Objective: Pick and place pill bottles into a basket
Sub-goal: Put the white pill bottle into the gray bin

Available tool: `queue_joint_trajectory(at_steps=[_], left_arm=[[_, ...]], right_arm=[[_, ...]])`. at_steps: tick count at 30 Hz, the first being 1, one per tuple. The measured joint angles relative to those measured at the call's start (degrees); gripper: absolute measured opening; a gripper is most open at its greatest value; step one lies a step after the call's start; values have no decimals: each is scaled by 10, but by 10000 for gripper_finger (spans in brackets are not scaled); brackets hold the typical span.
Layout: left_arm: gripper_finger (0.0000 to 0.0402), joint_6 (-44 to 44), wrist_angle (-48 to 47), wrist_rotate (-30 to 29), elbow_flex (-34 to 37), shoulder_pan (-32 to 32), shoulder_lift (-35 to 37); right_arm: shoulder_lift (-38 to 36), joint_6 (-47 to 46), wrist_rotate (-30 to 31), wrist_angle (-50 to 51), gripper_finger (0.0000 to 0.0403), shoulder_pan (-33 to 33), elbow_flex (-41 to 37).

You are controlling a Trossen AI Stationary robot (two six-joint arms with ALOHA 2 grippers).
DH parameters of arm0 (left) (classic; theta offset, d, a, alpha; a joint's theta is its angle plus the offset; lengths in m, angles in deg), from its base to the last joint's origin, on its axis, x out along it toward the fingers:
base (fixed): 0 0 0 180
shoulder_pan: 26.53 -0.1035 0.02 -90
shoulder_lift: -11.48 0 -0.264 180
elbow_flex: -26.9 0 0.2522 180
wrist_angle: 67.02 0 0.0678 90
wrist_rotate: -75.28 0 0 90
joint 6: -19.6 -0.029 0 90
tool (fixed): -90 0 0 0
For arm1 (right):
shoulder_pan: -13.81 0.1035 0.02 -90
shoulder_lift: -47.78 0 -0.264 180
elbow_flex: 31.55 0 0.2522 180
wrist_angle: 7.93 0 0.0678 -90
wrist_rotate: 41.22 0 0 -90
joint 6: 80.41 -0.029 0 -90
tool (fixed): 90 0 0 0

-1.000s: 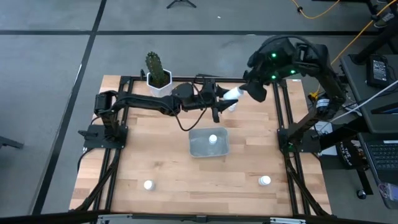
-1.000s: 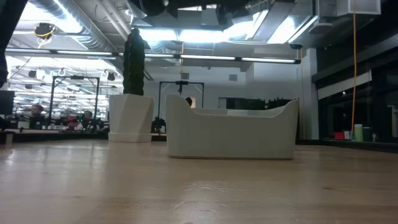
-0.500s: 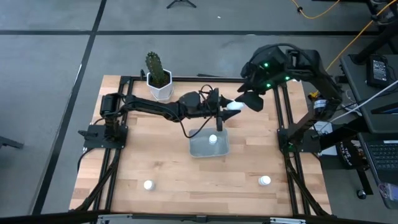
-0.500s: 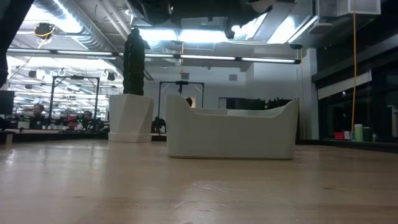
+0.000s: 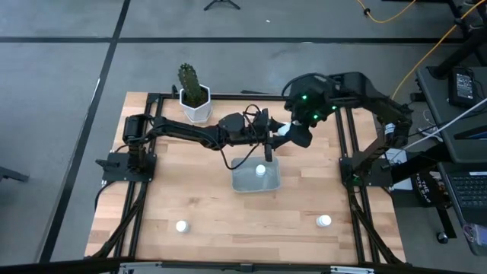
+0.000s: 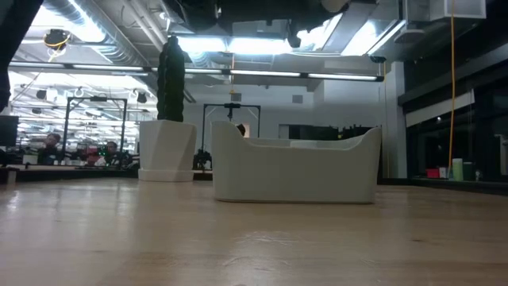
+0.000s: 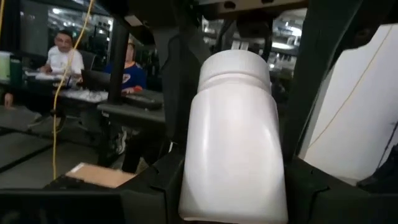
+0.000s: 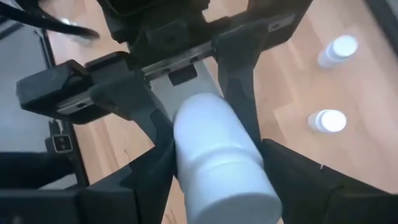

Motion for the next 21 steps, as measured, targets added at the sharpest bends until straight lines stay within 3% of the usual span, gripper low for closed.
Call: queue_joint_trajectory(at_steps=[6,12,21], left_arm=[[163,-12,-13,4,1,5,0],[162,-11,5,5,1,6,4],[172,-14,11,9,-1,1,6]], right_arm=[[-3,9,-5,-3,214,0,-25],[-2,20,-5,1,174,0,13],[-1,20,-1,1,174,0,33]])
